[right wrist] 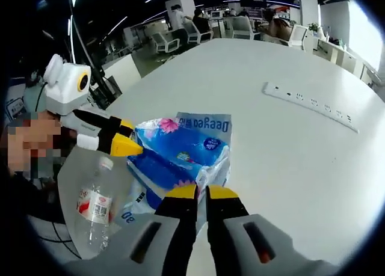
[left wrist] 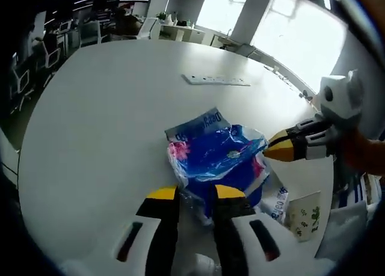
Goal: Arrange the tabletop items into an orderly group along one side of the table until the central work area is clear of visible clutter.
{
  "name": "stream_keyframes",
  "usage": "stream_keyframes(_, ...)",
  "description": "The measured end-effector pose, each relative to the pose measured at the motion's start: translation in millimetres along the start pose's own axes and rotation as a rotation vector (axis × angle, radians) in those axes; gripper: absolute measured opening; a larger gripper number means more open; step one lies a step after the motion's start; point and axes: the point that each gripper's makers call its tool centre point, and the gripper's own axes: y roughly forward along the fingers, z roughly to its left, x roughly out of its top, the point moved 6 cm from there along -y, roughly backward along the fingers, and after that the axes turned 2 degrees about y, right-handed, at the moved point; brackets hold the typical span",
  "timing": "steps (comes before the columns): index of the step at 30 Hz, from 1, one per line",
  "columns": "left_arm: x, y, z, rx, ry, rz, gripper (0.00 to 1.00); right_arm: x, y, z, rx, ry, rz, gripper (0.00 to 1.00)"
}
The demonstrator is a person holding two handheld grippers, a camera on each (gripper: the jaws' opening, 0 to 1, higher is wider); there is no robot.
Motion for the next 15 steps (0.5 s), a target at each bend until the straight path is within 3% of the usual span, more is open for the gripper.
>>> stream_keyframes(7,-0.7,-3.5,-1.4,-0.006,-0.022,-0.011,0.03,-0.5,-2.2,-1.4,-0.001,0.01,0.003,0.0)
stream_keyframes(15,9.4,-15.2,-11.1,-0.013,-0.029,-0.046,0.0,7.5,-14.2,0.5,0.013,0.02,-0.019,0.0)
